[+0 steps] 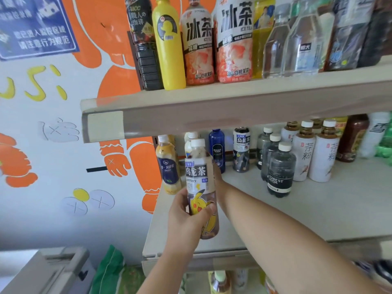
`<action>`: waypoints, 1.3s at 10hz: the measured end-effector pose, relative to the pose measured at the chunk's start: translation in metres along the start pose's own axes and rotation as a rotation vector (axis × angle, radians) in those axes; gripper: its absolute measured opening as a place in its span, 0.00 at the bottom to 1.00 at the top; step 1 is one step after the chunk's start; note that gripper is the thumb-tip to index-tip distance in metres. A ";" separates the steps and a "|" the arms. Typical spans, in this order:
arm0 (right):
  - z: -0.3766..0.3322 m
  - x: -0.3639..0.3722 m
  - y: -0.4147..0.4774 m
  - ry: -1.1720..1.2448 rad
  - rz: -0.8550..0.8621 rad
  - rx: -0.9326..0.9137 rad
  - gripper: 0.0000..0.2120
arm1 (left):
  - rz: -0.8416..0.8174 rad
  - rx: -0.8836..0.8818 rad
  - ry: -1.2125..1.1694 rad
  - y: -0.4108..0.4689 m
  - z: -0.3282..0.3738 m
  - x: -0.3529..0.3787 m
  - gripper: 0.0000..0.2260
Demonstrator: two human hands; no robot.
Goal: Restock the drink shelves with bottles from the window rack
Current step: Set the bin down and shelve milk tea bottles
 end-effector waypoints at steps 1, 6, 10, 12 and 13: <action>-0.007 -0.037 -0.053 -0.054 0.037 -0.043 0.13 | -0.010 0.033 0.000 0.000 0.006 0.017 0.21; 0.032 -0.156 -0.080 -0.141 0.312 -0.096 0.05 | -0.042 0.017 0.180 0.095 -0.030 0.141 0.15; 0.050 -0.160 -0.052 -0.091 0.233 -0.163 0.14 | -0.033 -0.028 0.294 0.146 -0.075 0.177 0.29; 0.048 -0.170 -0.064 -0.080 0.229 -0.131 0.13 | -0.071 -0.138 0.264 0.135 -0.072 0.176 0.37; 0.043 -0.179 -0.083 -0.027 0.224 -0.133 0.12 | -0.031 -0.191 0.271 0.111 -0.058 0.167 0.37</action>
Point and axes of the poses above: each hand's wrist, its own y-axis towards the middle knuckle, its own x-axis out of the palm, z = x × y, the point moved 5 cm from there along y, towards the middle knuckle, and after that the axes turned 2 degrees about x, right-handed, at the moved point
